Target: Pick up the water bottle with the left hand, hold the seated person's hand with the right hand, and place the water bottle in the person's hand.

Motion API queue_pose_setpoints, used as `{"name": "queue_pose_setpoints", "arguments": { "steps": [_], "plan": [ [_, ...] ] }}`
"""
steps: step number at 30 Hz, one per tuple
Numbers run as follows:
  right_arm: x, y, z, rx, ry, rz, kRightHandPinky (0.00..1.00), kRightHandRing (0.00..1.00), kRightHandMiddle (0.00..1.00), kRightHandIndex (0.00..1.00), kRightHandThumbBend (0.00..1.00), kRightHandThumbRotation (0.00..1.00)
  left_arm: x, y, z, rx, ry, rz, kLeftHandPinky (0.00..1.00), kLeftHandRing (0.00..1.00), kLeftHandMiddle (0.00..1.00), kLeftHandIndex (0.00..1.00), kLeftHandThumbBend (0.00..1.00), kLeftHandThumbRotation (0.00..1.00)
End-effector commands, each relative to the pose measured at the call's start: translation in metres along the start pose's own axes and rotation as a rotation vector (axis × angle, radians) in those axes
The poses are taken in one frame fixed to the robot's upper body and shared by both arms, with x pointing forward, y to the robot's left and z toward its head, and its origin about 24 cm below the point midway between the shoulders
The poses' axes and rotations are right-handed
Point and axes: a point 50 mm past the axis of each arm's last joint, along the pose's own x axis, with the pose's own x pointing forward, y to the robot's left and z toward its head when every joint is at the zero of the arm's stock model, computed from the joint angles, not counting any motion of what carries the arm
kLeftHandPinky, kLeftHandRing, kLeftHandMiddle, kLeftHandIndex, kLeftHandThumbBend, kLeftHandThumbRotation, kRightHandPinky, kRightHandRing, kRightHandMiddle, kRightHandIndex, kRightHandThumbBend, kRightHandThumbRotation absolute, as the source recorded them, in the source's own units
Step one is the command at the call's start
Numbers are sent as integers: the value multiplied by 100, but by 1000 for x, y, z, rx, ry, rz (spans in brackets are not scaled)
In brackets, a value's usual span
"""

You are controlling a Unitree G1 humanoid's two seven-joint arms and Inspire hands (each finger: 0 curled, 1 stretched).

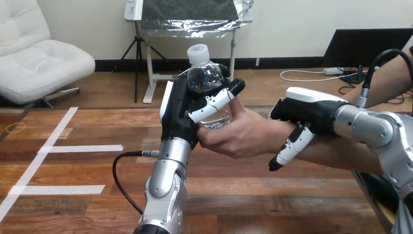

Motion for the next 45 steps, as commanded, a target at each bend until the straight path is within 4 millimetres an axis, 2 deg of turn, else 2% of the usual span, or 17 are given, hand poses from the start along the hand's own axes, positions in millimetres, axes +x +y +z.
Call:
{"name": "queue_pose_setpoints", "arguments": {
  "steps": [1, 13, 16, 17, 22, 25, 26, 27, 29, 35, 38, 39, 45],
  "plan": [
    [-5, -35, 20, -28, -65, -116, 27, 33, 38, 36, 91, 16, 17, -27, 14, -15, -55, -87, 33, 37, 42, 44, 66, 0],
    [-6, -31, 14, -27, -36, -105, 31, 36, 42, 39, 92, 19, 16, -22, 11, -2, -28, -97, 34, 39, 44, 46, 67, 0],
    [-6, -29, 12, -23, -34, -101, 31, 36, 42, 39, 92, 19, 15, -20, 10, 46, -12, -107, 37, 44, 49, 50, 69, 6],
    [-7, -29, 12, -23, -34, -100, 30, 36, 42, 40, 92, 20, 15, -19, 10, 62, -9, -109, 42, 49, 55, 55, 71, 16],
    [-9, -25, 9, -17, -28, -77, 31, 37, 43, 41, 92, 22, 14, -15, 12, 116, -10, -110, 51, 60, 64, 63, 76, 34],
    [-12, -23, 7, -17, -22, -54, 34, 41, 47, 46, 94, 30, 12, -11, 15, 148, -21, -115, 65, 71, 72, 70, 81, 51],
    [-12, -23, 7, -20, -20, -48, 34, 41, 47, 46, 94, 30, 12, -11, 16, 157, -25, -116, 65, 71, 72, 70, 81, 51],
    [-13, -23, 7, -21, -19, -44, 35, 43, 49, 49, 96, 35, 11, -10, 17, 164, -28, -117, 71, 76, 75, 73, 82, 58],
    [-15, -22, 6, -31, -12, -28, 37, 45, 52, 52, 98, 39, 10, -7, 20, 177, -42, -120, 77, 80, 77, 75, 81, 63],
    [-19, -20, 2, -22, -6, 3, 45, 55, 61, 64, 100, 54, 5, 0, 30, 198, -80, -121, 91, 89, 83, 80, 78, 75],
    [-23, -19, 0, -9, 1, 16, 49, 59, 65, 68, 100, 58, 1, 4, 35, 206, -104, -113, 94, 90, 84, 80, 77, 77],
    [-26, -18, -2, -3, 0, 21, 53, 63, 68, 72, 100, 62, -2, 8, 40, 229, -132, -108, 96, 90, 84, 81, 76, 79],
    [-35, -16, -6, 20, -6, 26, 56, 67, 72, 78, 100, 68, -12, 17, 53, 256, -179, -91, 98, 91, 85, 82, 77, 83]
  ]
}}
